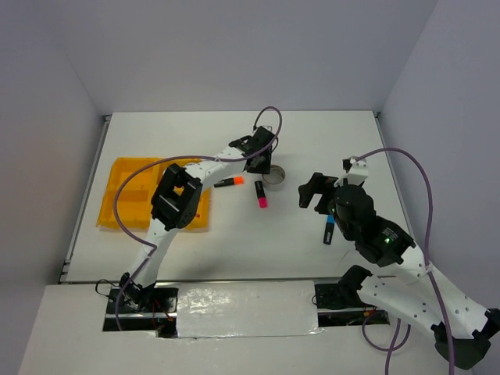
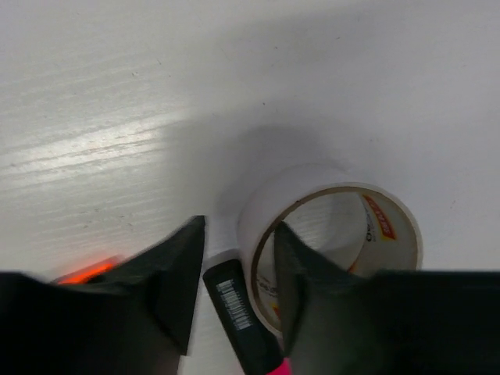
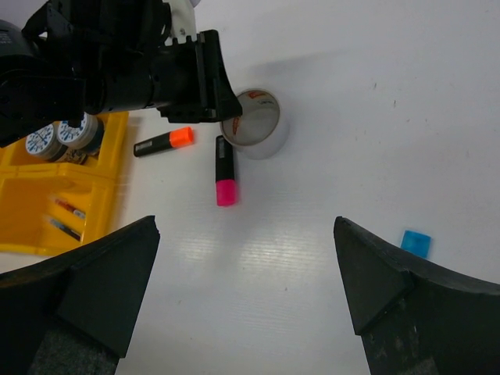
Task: Sort the stationery into containers
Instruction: Pick up the stationery from the center of the board, then place the stationery in the storage box.
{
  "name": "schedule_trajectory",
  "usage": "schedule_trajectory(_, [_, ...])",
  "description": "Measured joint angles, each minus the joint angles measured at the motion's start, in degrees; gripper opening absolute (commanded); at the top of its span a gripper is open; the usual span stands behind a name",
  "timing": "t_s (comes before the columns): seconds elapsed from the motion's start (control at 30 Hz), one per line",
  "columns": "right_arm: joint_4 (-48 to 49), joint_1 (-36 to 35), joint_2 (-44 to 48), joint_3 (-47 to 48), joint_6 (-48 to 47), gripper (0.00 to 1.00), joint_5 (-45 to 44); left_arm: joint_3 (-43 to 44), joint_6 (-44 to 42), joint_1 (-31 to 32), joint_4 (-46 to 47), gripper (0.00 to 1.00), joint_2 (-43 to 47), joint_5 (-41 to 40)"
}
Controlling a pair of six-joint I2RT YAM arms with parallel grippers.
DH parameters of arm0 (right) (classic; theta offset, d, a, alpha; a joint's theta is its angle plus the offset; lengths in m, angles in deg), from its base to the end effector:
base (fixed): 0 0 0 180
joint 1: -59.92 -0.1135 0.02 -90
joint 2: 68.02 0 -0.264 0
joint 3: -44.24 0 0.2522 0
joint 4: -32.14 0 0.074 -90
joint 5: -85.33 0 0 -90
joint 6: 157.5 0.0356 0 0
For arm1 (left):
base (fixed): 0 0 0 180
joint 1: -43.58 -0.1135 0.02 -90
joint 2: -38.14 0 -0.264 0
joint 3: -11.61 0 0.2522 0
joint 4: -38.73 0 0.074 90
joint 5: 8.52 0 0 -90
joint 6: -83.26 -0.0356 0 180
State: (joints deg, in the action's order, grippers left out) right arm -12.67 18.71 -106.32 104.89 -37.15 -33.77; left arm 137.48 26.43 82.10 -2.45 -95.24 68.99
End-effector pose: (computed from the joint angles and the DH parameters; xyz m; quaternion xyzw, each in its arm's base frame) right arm 0.1191 0.0813 0.3329 0.0629 0.8142 0.1452 0.5586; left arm 0.4141 -0.3198 0.1907 0.0051 0.9309 -0.1228 0.3438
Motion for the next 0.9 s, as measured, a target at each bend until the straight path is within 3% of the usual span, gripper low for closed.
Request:
schedule_trajectory(0.1, [0.09,0.00,-0.61,-0.42,-0.17,1.00,0.20,-0.42,-0.09,0.04,1.16,0.25,-0.09,1.14])
schedule_trajectory(0.3, [0.13,0.00,-2.38,-0.55,-0.66,1.00,0.46,-3.82,-0.22,0.07,6.16,0.04,1.18,3.08])
schedule_trajectory(0.47, [0.17,0.00,-2.58,-0.55,-1.16,1.00,0.44,-5.79,-0.20,-0.39,6.23,0.00,5.05,1.95])
schedule_trajectory(0.6, [0.15,0.00,-2.27,-0.57,-1.44,1.00,0.50,-8.96,1.77,-2.89,3.17,0.00,14.45,-3.82])
schedule_trajectory(0.73, [0.61,0.00,-1.09,-0.96,-1.51,1.00,1.25,-17.68,8.02,-14.67,1.18,0.00,29.49,-8.22])
schedule_trajectory(0.9, [1.31,0.00,-0.96,-1.29,-1.70,1.00,2.56,-35.78,15.13,-39.80,1.68,0.00,46.77,-11.69])
